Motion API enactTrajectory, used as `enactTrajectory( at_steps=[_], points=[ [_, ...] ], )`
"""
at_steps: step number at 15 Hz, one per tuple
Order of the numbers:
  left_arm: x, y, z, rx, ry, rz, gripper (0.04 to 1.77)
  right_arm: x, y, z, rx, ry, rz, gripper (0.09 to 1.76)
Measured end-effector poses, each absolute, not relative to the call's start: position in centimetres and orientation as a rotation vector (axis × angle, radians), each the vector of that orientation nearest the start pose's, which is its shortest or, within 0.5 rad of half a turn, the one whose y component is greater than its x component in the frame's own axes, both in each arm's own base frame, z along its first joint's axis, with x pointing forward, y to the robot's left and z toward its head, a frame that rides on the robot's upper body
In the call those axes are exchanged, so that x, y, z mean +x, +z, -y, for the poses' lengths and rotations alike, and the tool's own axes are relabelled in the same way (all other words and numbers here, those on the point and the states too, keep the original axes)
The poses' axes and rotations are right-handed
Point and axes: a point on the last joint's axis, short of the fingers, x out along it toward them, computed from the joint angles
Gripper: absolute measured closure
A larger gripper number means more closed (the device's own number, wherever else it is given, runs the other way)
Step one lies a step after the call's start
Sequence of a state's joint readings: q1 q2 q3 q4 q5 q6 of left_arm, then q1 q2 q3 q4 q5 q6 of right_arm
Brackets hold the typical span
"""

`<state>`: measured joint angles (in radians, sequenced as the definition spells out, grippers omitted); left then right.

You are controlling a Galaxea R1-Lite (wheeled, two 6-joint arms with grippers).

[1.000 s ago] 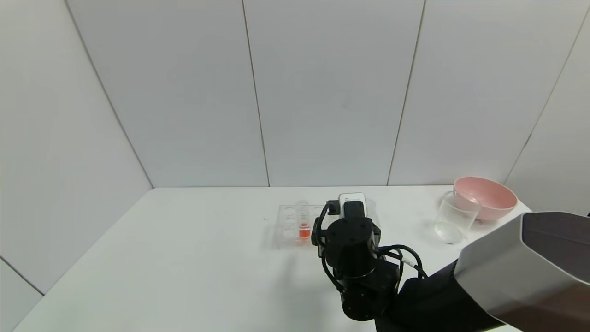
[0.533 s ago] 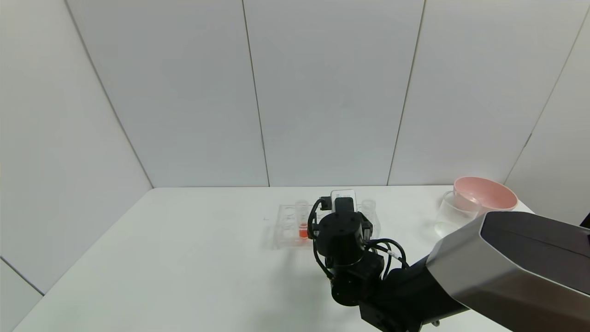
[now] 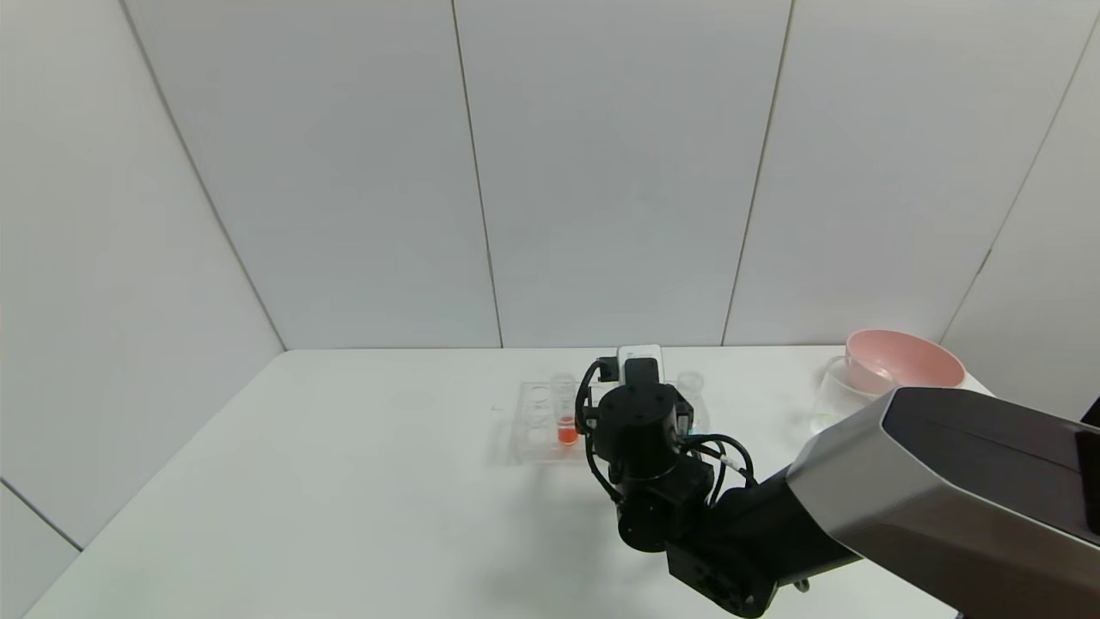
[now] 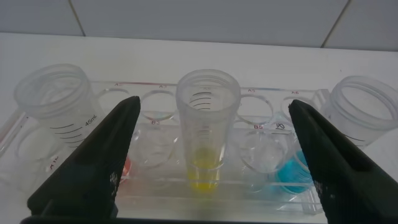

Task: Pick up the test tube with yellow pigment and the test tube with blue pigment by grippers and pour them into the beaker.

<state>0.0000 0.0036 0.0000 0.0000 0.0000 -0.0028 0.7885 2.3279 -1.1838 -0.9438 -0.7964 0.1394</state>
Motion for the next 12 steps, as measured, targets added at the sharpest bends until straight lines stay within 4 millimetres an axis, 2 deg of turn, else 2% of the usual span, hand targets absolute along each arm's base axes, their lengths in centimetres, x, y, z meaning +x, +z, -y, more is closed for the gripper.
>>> enactTrajectory(
  at_steps=[2, 6, 9, 10, 12],
  points=[
    [-2.25, 7.56, 0.0, -0.003, 0.0, -0.004, 0.05, 32.28, 6.95, -30.14, -0.005, -0.018, -0.142, 0.14],
    [-2.25, 7.56, 0.0, -0.002, -0.001, -0.004, 0.05, 32.35, 6.72, -30.2, -0.007, -0.018, -0.144, 0.76],
    [-2.25, 7.56, 0.0, -0.003, 0.0, -0.004, 0.05, 32.34, 6.63, -30.25, -0.008, -0.016, -0.144, 1.07],
    [-2.25, 7.56, 0.0, -0.003, 0.0, -0.004, 0.05, 32.33, 6.64, -30.26, -0.006, -0.015, -0.143, 1.34],
    [-2.25, 7.56, 0.0, -0.003, 0.0, -0.004, 0.05, 32.32, 6.62, -30.23, -0.008, -0.016, -0.144, 1.34]
  ],
)
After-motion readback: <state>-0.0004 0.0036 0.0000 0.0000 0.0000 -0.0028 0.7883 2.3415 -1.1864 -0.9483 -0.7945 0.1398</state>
